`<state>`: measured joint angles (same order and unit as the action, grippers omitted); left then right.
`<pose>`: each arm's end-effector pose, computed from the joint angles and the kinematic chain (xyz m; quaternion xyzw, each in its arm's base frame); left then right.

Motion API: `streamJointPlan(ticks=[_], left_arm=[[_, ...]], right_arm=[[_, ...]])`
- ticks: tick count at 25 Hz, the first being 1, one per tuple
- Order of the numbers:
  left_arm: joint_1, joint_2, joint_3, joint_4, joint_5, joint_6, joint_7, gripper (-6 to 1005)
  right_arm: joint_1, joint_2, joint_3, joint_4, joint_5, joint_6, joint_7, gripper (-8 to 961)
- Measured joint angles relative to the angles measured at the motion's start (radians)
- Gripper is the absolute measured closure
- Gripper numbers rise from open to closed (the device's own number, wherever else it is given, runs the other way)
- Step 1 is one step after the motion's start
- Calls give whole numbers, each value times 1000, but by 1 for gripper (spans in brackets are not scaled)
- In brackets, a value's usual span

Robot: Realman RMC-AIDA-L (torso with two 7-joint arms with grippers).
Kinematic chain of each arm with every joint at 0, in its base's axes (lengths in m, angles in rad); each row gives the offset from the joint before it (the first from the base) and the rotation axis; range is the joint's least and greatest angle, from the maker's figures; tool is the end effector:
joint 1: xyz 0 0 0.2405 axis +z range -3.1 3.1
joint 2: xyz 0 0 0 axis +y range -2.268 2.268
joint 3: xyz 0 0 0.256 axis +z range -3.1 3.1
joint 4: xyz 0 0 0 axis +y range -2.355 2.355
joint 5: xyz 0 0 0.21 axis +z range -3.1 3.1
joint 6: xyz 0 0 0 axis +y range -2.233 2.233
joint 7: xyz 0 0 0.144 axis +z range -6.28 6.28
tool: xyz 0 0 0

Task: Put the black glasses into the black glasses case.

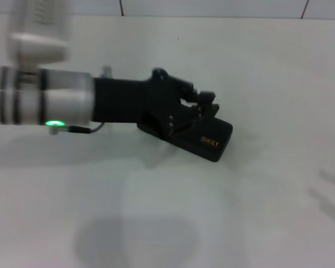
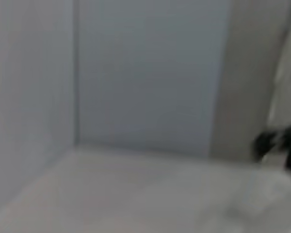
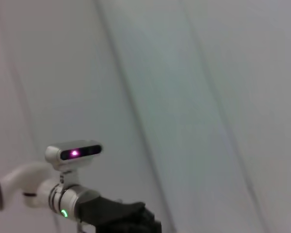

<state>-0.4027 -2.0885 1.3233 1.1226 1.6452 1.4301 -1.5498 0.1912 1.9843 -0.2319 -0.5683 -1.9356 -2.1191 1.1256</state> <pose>-0.1612 0.3203 -0.0169 -0.9663 -0.0604 -0.2397 0.0724 0.3341 0.1868 0.0901 -0.8552 0.1912 0.4291 0.2190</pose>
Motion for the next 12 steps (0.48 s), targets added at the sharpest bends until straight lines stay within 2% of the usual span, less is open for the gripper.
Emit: streamJointPlan(ticks=[1, 2, 3, 5, 6, 8, 10, 12], left_arm=[[0, 0, 0, 0, 0, 0, 0, 807], [30, 1, -27, 62, -40, 78, 11, 804], [77, 2, -94, 144, -102, 212, 59, 801], [105, 2, -159, 168, -148, 306, 103, 796], [116, 3, -192, 167, -163, 337, 115, 730], [128, 6, -263, 131, -179, 392, 122, 597], [127, 19, -308, 72, -176, 433, 132, 547], [120, 43, -331, -18, -176, 473, 158, 497]], right_arm=[[6, 4, -4, 1, 7, -13, -6, 508], [25, 13, -27, 3, 29, -32, -17, 507], [38, 21, -62, 4, 51, -36, -25, 507], [61, 29, -159, 10, 101, -32, -38, 506], [83, 30, -222, 20, 130, -26, -45, 506], [140, 34, -296, 43, 157, -7, -46, 505], [209, 38, -313, 73, 157, 12, -39, 504], [276, 39, -324, 107, 154, 25, -26, 483]])
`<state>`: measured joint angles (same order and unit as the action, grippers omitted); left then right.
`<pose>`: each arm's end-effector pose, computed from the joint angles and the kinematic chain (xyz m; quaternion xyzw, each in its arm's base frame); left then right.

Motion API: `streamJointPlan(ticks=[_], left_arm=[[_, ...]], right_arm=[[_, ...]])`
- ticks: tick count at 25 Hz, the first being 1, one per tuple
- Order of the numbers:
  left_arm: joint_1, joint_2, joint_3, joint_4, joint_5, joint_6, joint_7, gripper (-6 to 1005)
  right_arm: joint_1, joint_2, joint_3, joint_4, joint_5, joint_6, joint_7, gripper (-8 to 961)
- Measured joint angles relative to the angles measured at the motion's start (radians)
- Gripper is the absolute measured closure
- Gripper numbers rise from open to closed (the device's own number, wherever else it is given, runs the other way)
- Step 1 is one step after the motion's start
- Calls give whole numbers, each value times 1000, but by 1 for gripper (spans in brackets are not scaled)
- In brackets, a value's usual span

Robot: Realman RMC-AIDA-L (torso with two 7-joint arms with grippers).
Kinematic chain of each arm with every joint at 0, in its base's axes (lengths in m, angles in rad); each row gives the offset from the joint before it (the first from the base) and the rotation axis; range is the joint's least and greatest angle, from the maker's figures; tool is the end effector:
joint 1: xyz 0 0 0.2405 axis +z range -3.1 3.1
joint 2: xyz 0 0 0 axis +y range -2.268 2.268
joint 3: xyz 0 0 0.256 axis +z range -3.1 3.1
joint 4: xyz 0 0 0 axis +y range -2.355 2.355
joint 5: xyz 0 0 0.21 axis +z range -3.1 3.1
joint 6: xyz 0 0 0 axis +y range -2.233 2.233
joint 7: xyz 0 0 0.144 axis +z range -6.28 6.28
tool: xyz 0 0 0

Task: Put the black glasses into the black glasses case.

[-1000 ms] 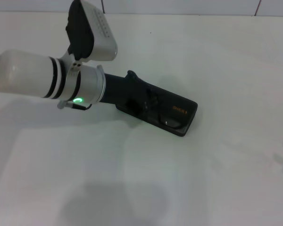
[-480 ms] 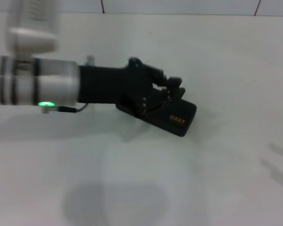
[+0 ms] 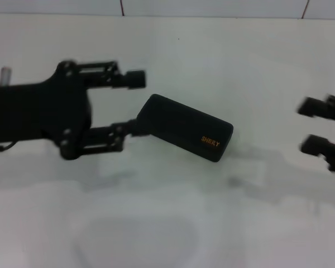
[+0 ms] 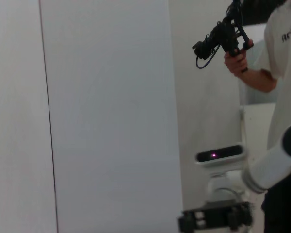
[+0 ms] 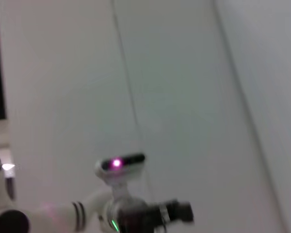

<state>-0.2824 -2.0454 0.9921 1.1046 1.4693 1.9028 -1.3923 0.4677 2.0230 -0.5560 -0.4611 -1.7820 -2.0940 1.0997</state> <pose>-0.2014 0.2679 0.0687 -0.9260 0.0004 -0.3719 0.0647 0.2459 0.2627 0.0407 -0.8732 0.0747 0.4790 0.0504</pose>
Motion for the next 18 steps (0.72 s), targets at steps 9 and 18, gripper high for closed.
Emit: streamJointPlan(ticks=[9, 18], left_arm=[[-9, 40, -6, -248, 12, 43, 146, 319], [-7, 52, -8, -342, 15, 45, 222, 291]], right_arm=[[190, -2, -91, 18, 1, 74, 104, 199], [264, 4, -175, 62, 9, 178, 110, 97]])
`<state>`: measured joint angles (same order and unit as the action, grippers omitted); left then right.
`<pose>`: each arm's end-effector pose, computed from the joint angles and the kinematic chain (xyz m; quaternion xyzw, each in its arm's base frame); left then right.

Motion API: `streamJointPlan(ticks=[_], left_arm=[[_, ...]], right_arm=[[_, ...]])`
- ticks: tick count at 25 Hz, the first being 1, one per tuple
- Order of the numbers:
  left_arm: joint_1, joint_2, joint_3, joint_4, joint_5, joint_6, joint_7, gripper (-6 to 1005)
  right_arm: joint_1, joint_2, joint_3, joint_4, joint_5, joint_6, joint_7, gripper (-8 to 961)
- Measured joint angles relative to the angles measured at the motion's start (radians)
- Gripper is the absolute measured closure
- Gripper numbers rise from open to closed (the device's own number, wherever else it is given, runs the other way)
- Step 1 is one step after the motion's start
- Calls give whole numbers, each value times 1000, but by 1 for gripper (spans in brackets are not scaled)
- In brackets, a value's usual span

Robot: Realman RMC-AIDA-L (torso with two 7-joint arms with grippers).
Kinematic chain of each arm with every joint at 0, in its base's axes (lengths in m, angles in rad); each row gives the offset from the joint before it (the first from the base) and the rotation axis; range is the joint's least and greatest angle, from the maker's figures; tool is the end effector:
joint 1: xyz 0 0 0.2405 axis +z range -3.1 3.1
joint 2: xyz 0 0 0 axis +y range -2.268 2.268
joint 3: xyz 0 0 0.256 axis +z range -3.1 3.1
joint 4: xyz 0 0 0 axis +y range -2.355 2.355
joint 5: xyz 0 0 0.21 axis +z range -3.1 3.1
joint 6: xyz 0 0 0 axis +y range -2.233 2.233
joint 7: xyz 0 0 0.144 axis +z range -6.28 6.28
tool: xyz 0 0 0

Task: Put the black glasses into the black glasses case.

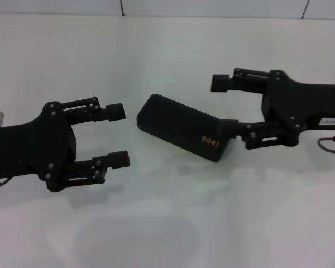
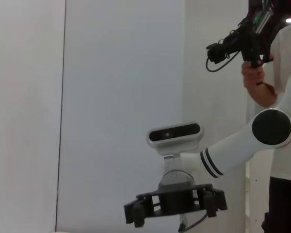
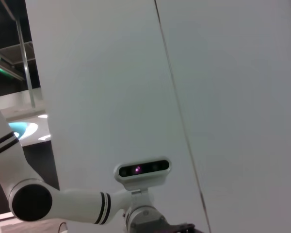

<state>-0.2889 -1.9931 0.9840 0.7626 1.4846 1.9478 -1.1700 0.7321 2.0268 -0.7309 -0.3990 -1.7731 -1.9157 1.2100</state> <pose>-0.2491 0.2525 0.0500 -0.9132 -0.0397 -0.4005 0.0639 0.1746 0.3235 0.0032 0.9067 -0.0618 -0.4146 0.0460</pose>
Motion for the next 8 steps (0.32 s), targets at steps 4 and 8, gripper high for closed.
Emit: streamJointPlan(ticks=[4, 8], left_arm=[[4, -2, -1, -17, 0, 0, 21, 291], [-1, -1, -21, -37, -1, -2, 24, 291]], right_arm=[[12, 1, -41, 17, 10, 34, -3, 97], [10, 1, -56, 21, 22, 55, -11, 97]])
